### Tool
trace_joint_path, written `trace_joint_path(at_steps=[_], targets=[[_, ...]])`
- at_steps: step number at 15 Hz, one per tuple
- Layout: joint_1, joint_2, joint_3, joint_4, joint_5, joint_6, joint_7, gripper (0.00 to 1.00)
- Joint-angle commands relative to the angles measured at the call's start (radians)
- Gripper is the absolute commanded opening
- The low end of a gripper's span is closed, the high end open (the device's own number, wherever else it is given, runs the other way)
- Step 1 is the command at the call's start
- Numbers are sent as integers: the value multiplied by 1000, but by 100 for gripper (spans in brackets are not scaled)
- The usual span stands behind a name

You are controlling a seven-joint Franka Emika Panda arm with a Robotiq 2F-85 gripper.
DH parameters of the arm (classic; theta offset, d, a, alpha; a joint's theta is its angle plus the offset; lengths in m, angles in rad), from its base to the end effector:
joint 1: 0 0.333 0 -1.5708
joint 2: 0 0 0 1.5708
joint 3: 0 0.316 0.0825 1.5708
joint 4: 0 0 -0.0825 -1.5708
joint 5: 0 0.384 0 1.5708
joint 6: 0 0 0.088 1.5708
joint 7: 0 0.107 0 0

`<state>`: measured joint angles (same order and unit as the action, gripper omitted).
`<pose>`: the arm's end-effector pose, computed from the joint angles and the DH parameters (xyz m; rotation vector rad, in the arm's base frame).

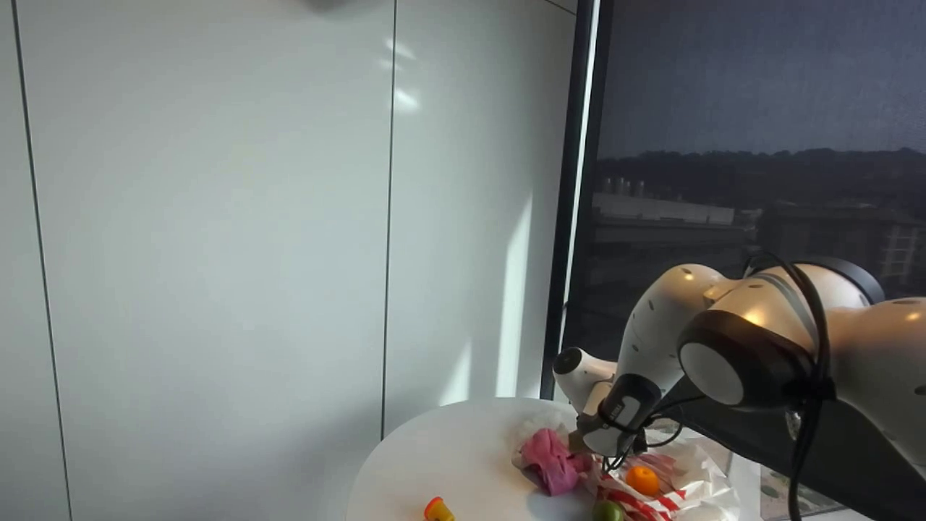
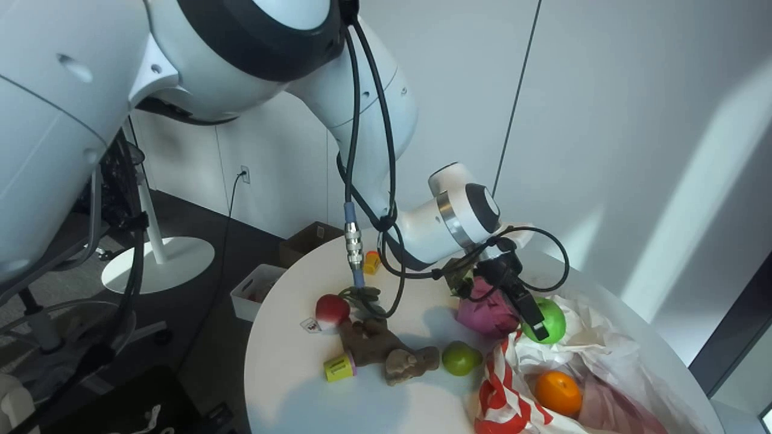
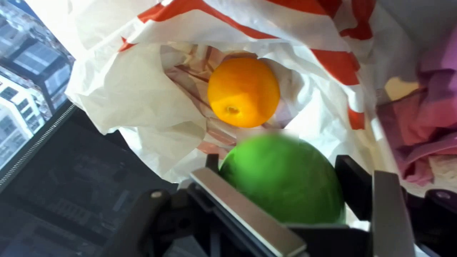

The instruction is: Put the orange, avocado, apple and two yellow containers in the plastic bag.

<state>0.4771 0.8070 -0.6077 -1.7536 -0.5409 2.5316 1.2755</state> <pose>0.6692 -0.0427 0.1828 2.2975 -0.9443 0.5556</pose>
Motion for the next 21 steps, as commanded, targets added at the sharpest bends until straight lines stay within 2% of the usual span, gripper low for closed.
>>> trace_joint_path(at_steps=[1, 4, 5, 7, 8, 11, 15, 17, 21], targets=[[-68, 91, 1, 97, -13, -98, 128, 56], [-116, 151, 4, 165, -18, -139, 203, 56], [-130, 155, 13, 177, -13, -148, 215, 95], [-140, 138, 29, 176, -13, -148, 232, 100], [-137, 127, 33, 169, -17, -146, 242, 100], [-71, 53, 12, 109, -72, -172, 293, 100], [-71, -121, 135, 1, -120, -233, 197, 100], [-105, -206, 231, -57, -125, -257, 112, 100], [-197, -254, 388, -101, -60, -339, -47, 100]])
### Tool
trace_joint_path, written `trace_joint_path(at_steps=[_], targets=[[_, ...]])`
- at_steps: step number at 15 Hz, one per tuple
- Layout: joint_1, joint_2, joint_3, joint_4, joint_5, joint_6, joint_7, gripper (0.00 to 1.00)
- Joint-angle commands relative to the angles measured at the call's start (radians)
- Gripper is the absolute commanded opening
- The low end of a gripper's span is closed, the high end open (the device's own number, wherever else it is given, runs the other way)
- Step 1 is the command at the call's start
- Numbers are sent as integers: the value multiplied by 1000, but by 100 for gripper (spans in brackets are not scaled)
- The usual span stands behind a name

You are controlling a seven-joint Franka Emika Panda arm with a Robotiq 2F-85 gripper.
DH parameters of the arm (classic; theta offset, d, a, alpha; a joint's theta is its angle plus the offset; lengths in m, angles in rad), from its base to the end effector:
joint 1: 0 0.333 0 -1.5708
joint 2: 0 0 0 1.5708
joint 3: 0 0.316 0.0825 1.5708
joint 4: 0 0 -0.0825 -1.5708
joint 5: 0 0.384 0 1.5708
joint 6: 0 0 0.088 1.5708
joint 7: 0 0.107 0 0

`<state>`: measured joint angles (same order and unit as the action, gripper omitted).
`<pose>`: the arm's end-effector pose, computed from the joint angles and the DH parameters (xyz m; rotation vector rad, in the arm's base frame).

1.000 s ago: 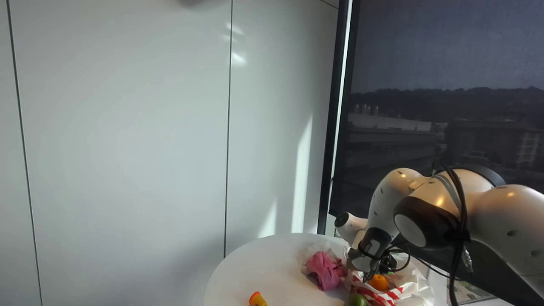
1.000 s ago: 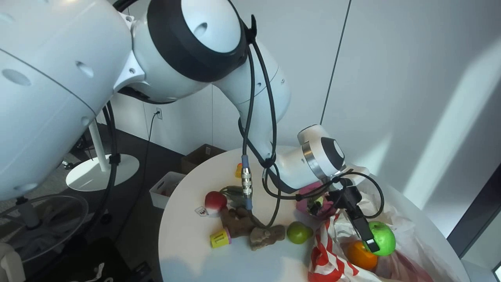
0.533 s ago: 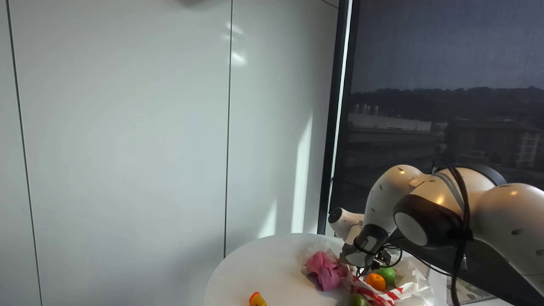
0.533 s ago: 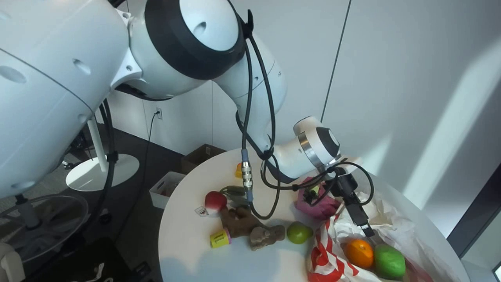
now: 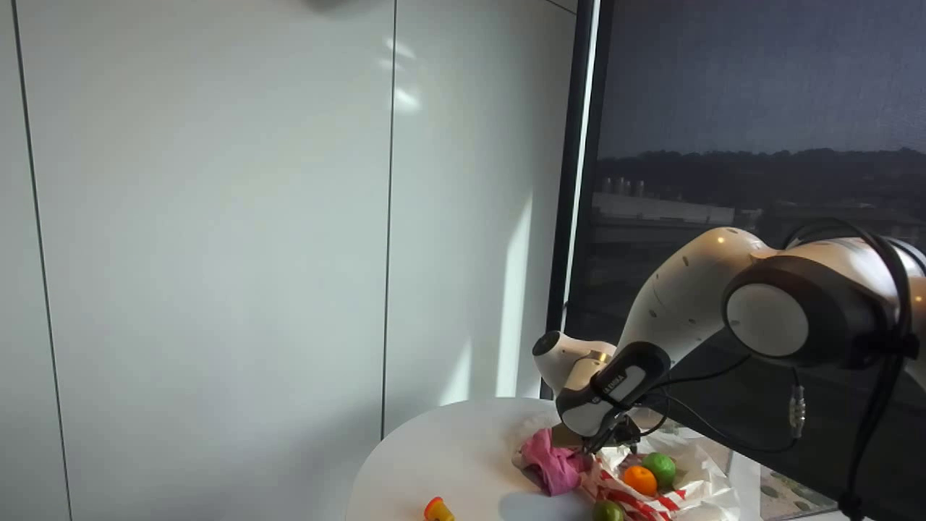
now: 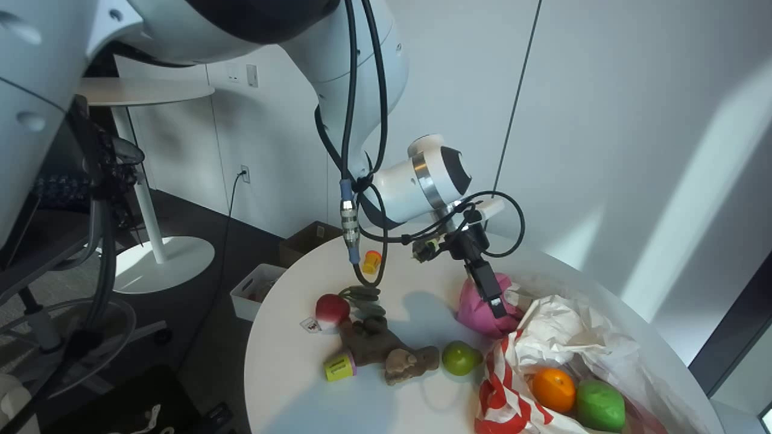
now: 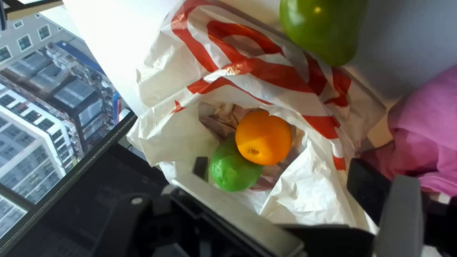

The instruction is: Put the orange, avocado, apple and two yellow containers in the plastic bag.

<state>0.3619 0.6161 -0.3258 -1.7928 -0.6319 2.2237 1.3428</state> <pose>0.6437 0.0191 0.2174 2.2929 -1.0005 0.3650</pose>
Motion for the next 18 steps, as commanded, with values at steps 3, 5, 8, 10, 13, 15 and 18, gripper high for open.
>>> trace_joint_path(at_steps=[3, 5, 8, 10, 13, 15, 18], targets=[[-151, -45, 185, -75, 117, -52, -247, 100], [-185, -14, 209, -71, 180, -45, -324, 100], [-235, 20, 240, -69, 285, -9, -434, 100], [-268, 44, 259, -64, 368, 22, -513, 100], [-298, 69, 270, -65, 487, 89, -590, 100], [-296, 96, 256, -52, 530, 124, -614, 100], [-286, 126, 234, -46, 553, 190, -629, 100]])
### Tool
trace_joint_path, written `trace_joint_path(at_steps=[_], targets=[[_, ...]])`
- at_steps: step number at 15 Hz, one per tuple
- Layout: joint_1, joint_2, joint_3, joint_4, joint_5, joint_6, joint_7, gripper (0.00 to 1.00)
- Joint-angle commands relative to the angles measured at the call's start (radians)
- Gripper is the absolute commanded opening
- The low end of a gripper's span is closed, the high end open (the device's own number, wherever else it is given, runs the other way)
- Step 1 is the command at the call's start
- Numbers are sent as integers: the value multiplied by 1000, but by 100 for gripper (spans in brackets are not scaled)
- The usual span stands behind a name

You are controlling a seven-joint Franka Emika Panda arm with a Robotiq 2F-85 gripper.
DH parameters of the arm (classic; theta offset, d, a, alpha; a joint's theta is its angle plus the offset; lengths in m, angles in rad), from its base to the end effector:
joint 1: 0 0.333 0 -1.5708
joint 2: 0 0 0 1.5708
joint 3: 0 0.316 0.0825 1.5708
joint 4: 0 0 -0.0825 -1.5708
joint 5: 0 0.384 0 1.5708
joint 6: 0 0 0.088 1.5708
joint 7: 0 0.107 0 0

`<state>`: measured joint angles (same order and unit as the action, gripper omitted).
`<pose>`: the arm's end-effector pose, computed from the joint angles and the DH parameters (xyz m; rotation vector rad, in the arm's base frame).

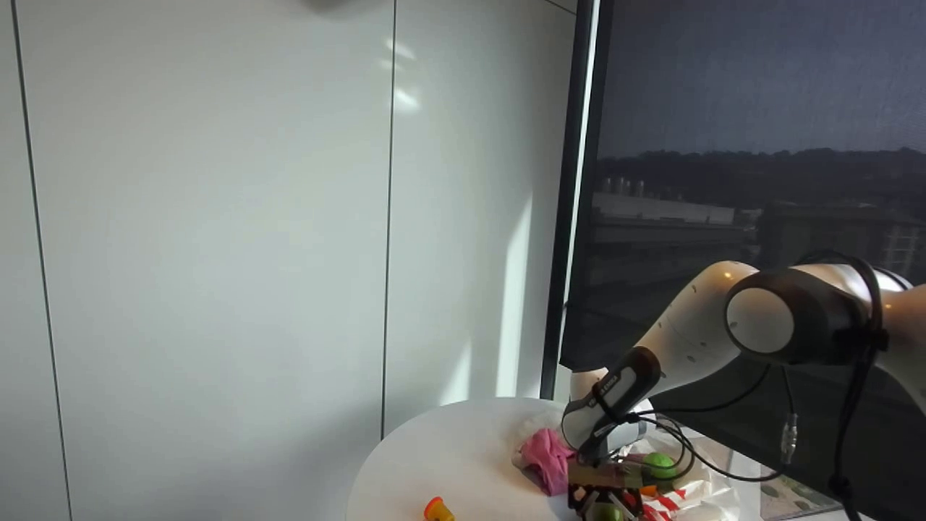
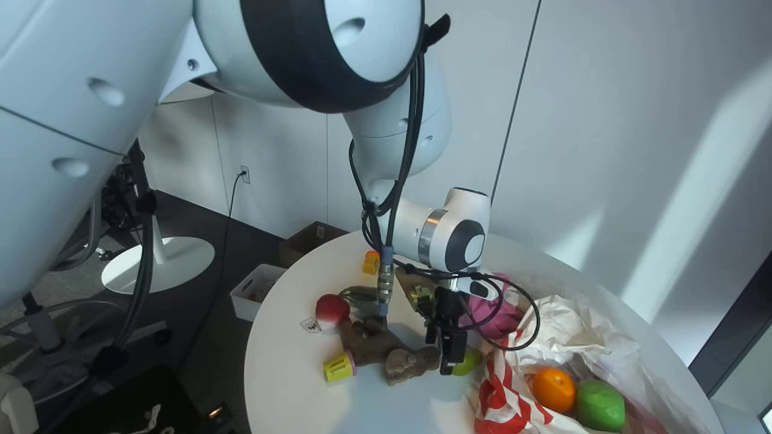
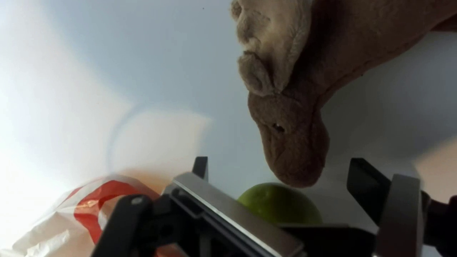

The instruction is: Put the orange, avocado, apple and two yellow containers in the plastic bag.

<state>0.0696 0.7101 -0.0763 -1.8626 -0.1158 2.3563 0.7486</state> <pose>0.6084 -0.0052 0.1176 2.7843 -0.9404 -0.2306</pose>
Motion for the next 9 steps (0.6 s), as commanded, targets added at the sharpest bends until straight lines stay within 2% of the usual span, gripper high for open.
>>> trace_joint_path(at_steps=[1, 5, 6, 7, 9], targets=[[10, 37, -20, 21, 39, 87, -40, 100], [51, 51, -61, 9, 10, 197, -30, 100], [66, 45, -74, -2, -2, 225, -34, 75], [81, 39, -88, -12, -11, 242, -35, 74], [123, 16, -127, -42, -44, 282, -32, 58]])
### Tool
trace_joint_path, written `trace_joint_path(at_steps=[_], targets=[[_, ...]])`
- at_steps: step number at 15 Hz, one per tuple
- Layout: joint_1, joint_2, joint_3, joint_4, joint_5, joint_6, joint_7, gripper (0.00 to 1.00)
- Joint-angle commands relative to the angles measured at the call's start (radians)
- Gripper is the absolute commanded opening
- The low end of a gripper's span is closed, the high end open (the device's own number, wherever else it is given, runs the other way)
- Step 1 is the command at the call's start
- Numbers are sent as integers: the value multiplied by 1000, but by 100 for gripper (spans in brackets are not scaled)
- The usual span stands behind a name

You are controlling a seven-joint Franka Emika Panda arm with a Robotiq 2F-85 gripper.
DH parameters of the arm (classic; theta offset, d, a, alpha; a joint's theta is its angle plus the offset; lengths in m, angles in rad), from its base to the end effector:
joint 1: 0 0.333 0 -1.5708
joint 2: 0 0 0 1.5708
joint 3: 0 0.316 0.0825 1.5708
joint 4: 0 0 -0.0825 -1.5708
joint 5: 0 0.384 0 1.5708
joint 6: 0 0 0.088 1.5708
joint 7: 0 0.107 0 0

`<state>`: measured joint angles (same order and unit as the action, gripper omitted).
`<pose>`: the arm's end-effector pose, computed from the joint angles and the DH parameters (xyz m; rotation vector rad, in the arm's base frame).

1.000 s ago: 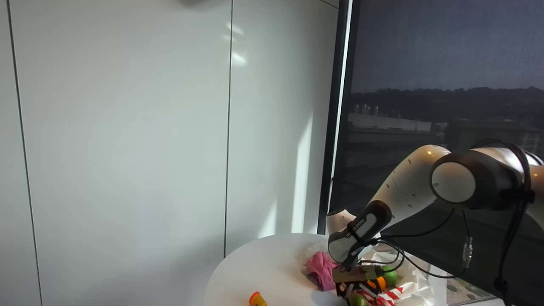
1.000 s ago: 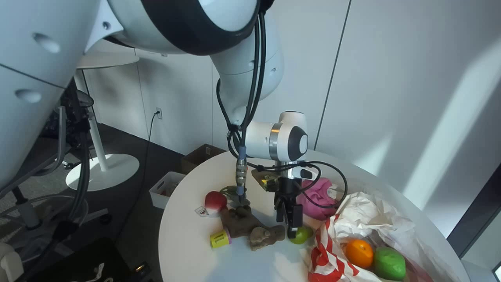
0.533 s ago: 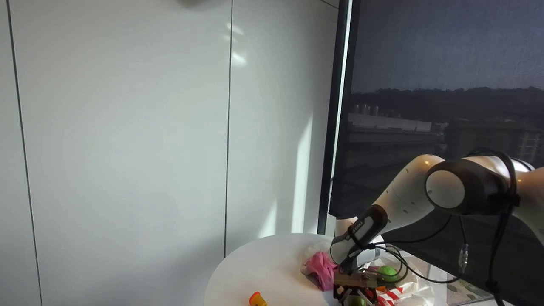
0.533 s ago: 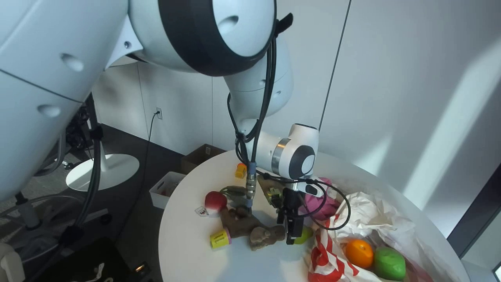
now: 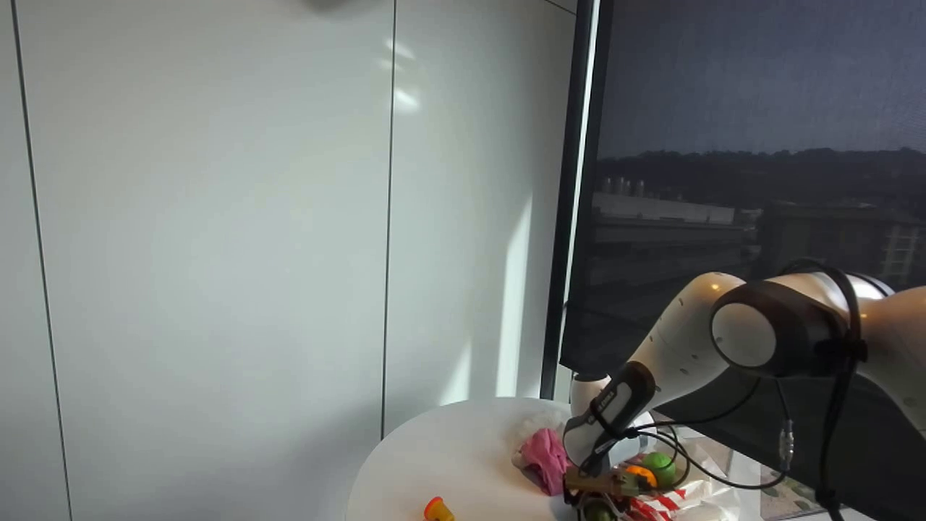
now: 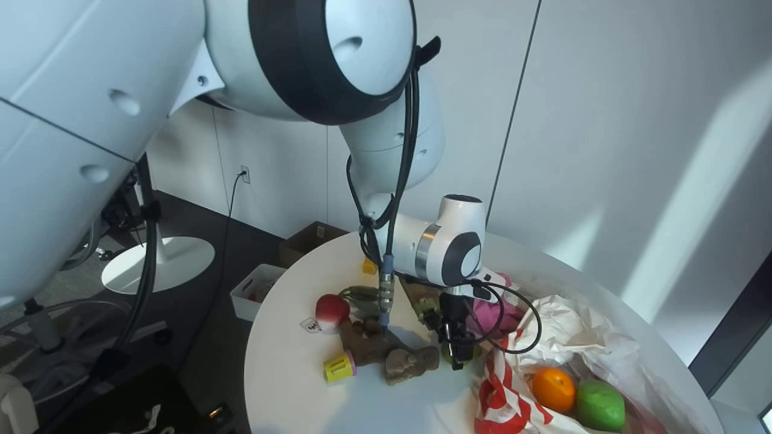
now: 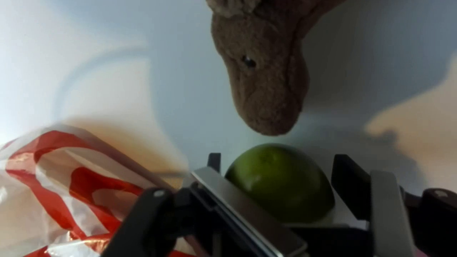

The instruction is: Put the orange, avocado, apple and two yellow containers in the plastic bag.

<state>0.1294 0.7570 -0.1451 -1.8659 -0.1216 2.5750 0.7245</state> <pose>0.6232 -0.0059 0.1065 2.8407 -0.8769 0.0222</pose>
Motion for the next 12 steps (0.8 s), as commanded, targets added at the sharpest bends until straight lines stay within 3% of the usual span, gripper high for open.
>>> trace_joint_path(at_steps=[1, 2, 5, 8, 12], targets=[[85, -40, -79, -50, -57, 82, -2, 51], [102, -46, -95, -57, -68, 95, 1, 46], [186, -95, -182, -92, -135, 135, 43, 46], [304, -114, -349, -66, -262, 130, 182, 46], [359, -78, -498, 17, -409, 71, 386, 46]])
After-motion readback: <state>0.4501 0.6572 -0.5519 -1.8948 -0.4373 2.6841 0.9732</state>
